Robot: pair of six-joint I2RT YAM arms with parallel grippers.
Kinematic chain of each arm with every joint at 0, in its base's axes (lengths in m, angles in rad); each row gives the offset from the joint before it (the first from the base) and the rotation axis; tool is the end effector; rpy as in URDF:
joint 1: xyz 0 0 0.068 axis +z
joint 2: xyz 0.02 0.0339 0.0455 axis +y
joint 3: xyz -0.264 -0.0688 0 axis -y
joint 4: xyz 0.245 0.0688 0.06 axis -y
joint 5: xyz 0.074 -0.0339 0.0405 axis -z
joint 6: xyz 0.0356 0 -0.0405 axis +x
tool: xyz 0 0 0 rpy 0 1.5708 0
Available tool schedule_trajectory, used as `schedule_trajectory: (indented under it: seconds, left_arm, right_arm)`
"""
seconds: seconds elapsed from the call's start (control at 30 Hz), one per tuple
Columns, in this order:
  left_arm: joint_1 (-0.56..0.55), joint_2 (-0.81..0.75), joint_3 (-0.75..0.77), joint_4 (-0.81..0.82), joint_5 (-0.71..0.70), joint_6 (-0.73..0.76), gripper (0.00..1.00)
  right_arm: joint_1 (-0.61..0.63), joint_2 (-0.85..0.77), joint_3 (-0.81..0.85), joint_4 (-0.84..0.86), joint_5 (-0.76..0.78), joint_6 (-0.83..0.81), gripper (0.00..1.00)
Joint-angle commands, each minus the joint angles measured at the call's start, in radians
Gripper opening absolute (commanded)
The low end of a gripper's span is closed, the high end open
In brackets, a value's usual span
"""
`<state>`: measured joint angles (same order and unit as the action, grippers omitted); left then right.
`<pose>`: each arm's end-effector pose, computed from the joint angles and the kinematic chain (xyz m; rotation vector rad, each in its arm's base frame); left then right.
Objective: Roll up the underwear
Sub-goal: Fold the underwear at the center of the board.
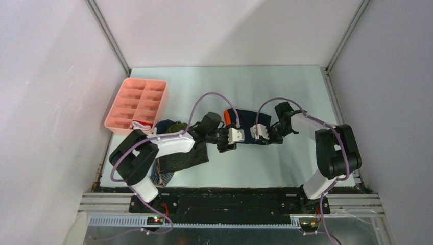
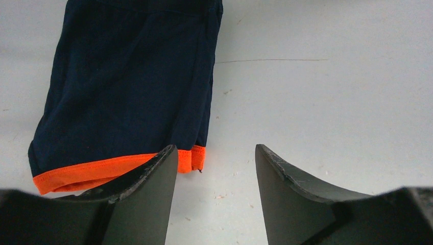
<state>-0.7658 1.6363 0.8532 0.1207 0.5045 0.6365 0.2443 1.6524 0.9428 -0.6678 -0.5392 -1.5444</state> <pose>0.2304 -0.2454 0.1819 1.6246 1.4967 -0.6328 0.2736 0.0871 0.1599 -2.0975 1.5934 0.4246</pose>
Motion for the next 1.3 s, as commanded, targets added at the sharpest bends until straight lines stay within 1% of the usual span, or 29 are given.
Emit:
schedule_trajectory:
  seconds: [0.0, 0.27, 0.57, 0.67, 0.8, 0.93, 1.0, 1.07, 1.13, 1.17, 1.2, 1.27]
  left_arm:
    - [-0.006, 0.037, -0.022, 0.106, -0.065, 0.01, 0.61]
    - [-0.006, 0.094, -0.009, 0.077, -0.065, 0.047, 0.56]
    - [-0.008, 0.108, -0.005, 0.11, -0.088, 0.005, 0.56]
    - [-0.012, 0.117, 0.002, 0.115, -0.13, -0.015, 0.56]
    - [-0.022, 0.136, 0.013, 0.095, -0.185, -0.026, 0.53]
    - [-0.026, 0.184, 0.036, 0.004, -0.228, 0.002, 0.5]
    - [-0.026, 0.215, 0.036, -0.02, -0.248, 0.028, 0.45]
    - [-0.025, 0.227, 0.024, -0.008, -0.247, 0.049, 0.38]
    - [-0.026, 0.229, 0.029, -0.011, -0.222, 0.047, 0.25]
    - [-0.026, 0.228, 0.033, -0.017, -0.213, 0.047, 0.21]
    - [-0.025, 0.224, 0.044, -0.037, -0.2, 0.048, 0.15]
    - [-0.024, 0.207, 0.061, -0.082, -0.175, 0.056, 0.08]
  right_arm:
    - [-0.002, 0.003, 0.028, -0.069, -0.022, 0.025, 0.0]
    - [0.008, -0.008, 0.028, -0.083, -0.04, 0.044, 0.0]
    - [0.01, -0.009, 0.027, -0.088, -0.045, 0.043, 0.0]
    - [0.011, -0.007, 0.028, -0.087, -0.047, 0.038, 0.0]
    - [0.013, -0.006, 0.028, -0.083, -0.052, 0.041, 0.0]
    - [0.015, -0.007, 0.027, -0.086, -0.054, 0.041, 0.0]
    - [0.013, -0.004, 0.031, -0.092, -0.056, 0.035, 0.0]
    - [0.013, -0.002, 0.033, -0.096, -0.056, 0.033, 0.0]
    - [0.014, -0.002, 0.035, -0.099, -0.056, 0.034, 0.0]
    - [0.014, -0.002, 0.036, -0.098, -0.055, 0.035, 0.0]
    - [0.015, -0.002, 0.037, -0.098, -0.055, 0.047, 0.0]
    - [0.014, 0.0, 0.044, -0.099, -0.06, 0.076, 0.0]
